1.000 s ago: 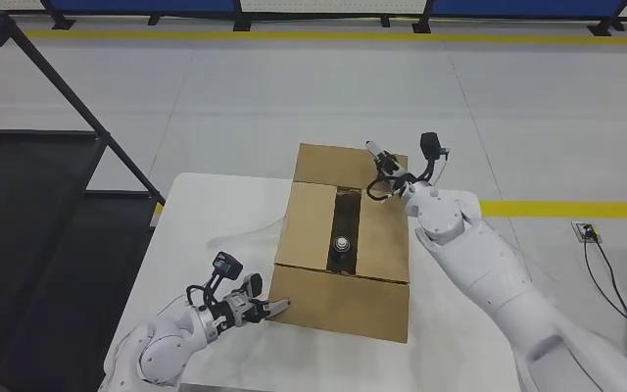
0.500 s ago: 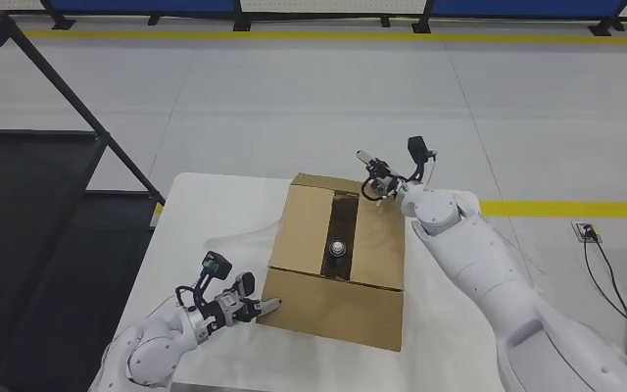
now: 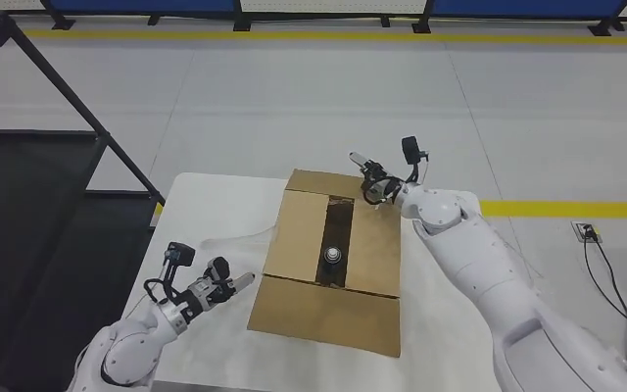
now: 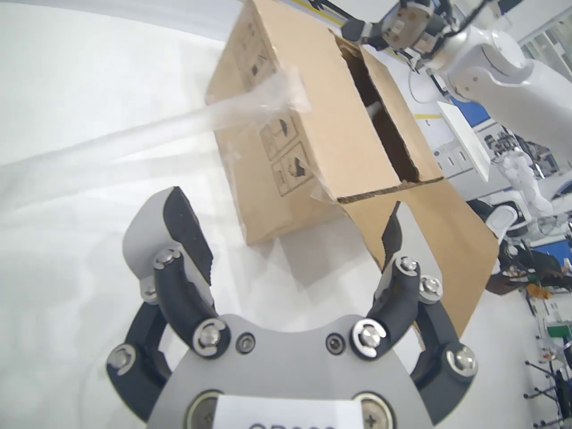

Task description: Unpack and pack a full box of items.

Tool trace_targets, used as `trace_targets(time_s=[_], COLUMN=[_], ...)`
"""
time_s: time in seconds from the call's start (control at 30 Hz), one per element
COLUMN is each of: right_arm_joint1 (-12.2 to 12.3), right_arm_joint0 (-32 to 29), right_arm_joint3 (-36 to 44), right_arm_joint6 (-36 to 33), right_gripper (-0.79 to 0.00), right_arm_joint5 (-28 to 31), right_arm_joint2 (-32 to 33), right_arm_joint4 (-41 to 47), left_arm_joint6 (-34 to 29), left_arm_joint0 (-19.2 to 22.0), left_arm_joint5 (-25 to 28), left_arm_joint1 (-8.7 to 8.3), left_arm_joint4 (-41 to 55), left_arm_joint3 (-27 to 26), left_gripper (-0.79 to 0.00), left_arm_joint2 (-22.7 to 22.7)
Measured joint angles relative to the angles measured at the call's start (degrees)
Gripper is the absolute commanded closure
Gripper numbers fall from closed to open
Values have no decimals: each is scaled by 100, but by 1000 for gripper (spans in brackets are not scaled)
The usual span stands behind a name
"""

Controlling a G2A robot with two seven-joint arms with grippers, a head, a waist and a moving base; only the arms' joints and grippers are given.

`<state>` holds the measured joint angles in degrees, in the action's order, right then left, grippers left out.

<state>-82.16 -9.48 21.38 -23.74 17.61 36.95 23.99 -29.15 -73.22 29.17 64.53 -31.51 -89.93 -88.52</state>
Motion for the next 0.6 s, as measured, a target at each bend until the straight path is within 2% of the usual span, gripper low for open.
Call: trace_targets(time_s=[0.17, 0.23, 0.37, 0.5, 0.6], right_arm_joint1=[89, 137, 139, 139, 192], right_arm_joint0=[-222, -251, -247, -255, -429], right_arm_joint3=[307, 383, 376, 388, 651], right_arm_joint6=[-534, -892, -874, -875, -1191], right_gripper=[-785, -785, -785, -785, -785], right_arm_joint5=[614, 654, 641, 641, 744], right_arm_joint2=[346, 417, 413, 413, 434], right_arm_joint4=[442, 472, 445, 442, 307], left_arm_joint6=[340, 476, 827, 1053, 1139], left_arm_joint0=[10, 32, 147, 284, 390], left_arm_joint5=[-184, -291, -694, -922, -1105], left_arm_joint1=[12, 12, 38, 77, 104], left_arm_joint4=[-285, -437, -1005, -1181, -1257], left_arm_joint3=[75, 133, 296, 430, 489], left_gripper=[-785, -785, -785, -785, -785], left_arm_joint2=[127, 137, 327, 544, 677])
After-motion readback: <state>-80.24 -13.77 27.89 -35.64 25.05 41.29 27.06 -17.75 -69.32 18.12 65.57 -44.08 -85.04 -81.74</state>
